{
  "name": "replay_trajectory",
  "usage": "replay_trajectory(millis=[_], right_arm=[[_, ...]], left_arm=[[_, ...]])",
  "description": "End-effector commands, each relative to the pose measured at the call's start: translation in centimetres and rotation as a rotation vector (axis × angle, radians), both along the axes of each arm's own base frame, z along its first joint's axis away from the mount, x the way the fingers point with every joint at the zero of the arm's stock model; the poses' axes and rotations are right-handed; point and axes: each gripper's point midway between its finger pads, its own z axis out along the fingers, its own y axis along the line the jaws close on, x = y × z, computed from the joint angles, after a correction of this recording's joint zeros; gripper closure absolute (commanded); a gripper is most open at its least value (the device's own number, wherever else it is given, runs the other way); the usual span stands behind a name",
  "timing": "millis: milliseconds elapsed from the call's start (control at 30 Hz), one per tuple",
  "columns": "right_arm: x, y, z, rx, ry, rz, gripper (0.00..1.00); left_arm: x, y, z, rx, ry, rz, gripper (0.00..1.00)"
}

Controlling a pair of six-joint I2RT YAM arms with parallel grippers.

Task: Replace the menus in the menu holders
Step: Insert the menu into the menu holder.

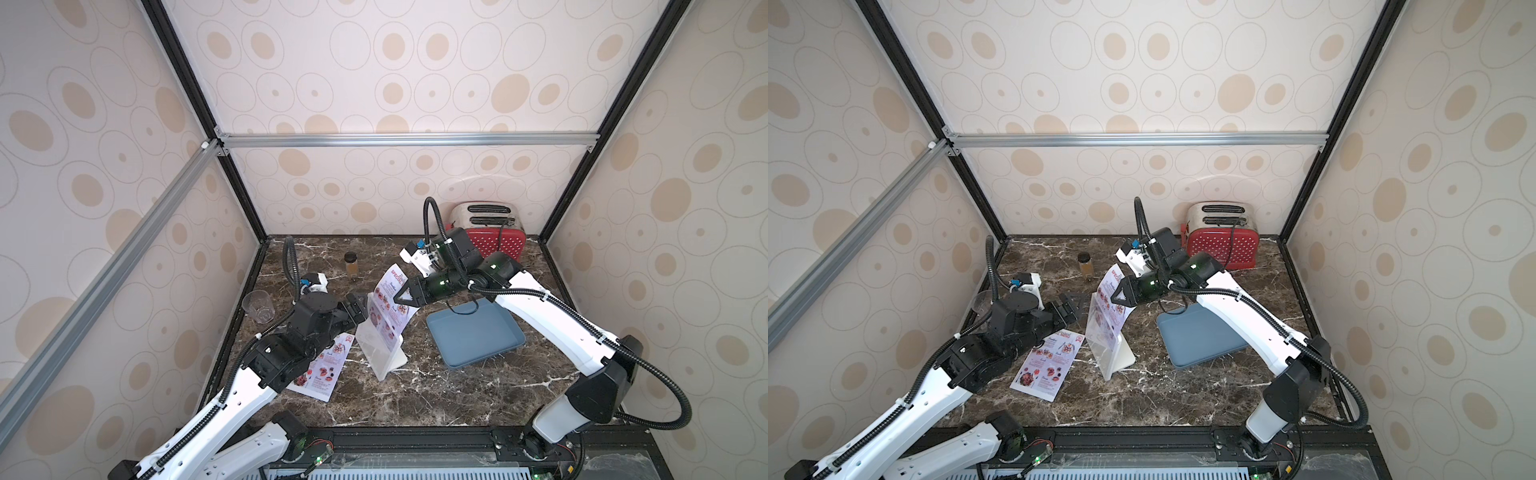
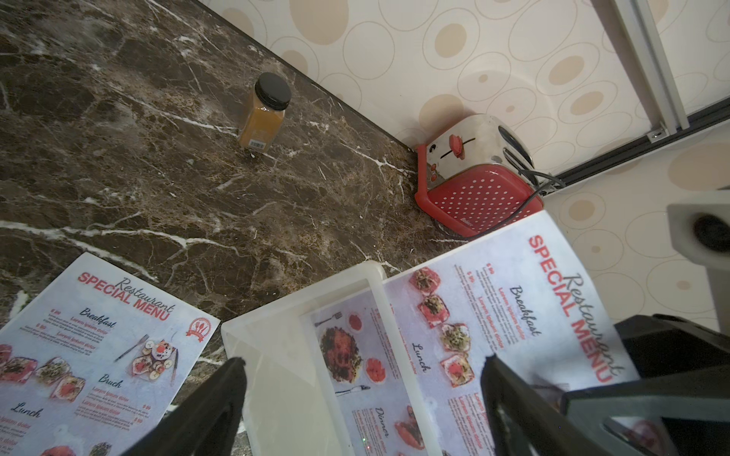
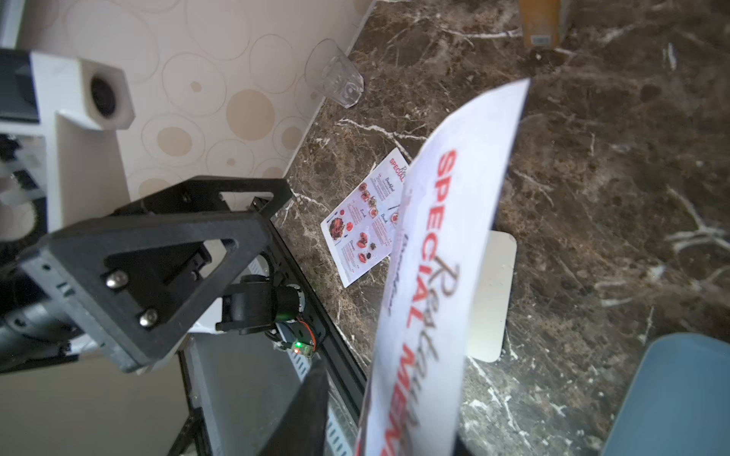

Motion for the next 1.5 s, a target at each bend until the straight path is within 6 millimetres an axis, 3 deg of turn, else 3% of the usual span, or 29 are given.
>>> replay_trajectory(millis=[0, 200, 533, 933, 1133, 1467], right_arm=[[0.2, -0.8, 1.0, -0.052, -0.052, -0.013, 0.58], [0.8, -1.1, 0.6, -0.106, -0.051, -0.024, 0.57], [1.1, -0.4, 1.2, -0.109, -0.032, -0.014, 0.87], [0.3, 0.7, -0.4, -0.086, -0.004, -0.042, 0.92], [-0.3, 1.3, -0.9, -0.078, 0.017, -0.028, 0.91], [-1.0, 2.2, -3.6, -0.120, 0.059, -0.006, 0.86]], left_arm=[[-0.1, 0.8, 0.6, 0.007, -0.016, 0.024, 0.08], [-0.1, 0.7, 0.7, 0.008, -0.017, 0.020, 0.08], [-0.1, 0.8, 0.8, 0.013, -0.020, 0.019, 0.08], [-0.2, 1.1, 0.6, 0.015, -0.013, 0.034, 0.09], [-0.1, 1.0, 0.6, 0.014, -0.013, 0.035, 0.09], [0.0, 0.7, 0.5, 0.013, -0.006, 0.026, 0.09]])
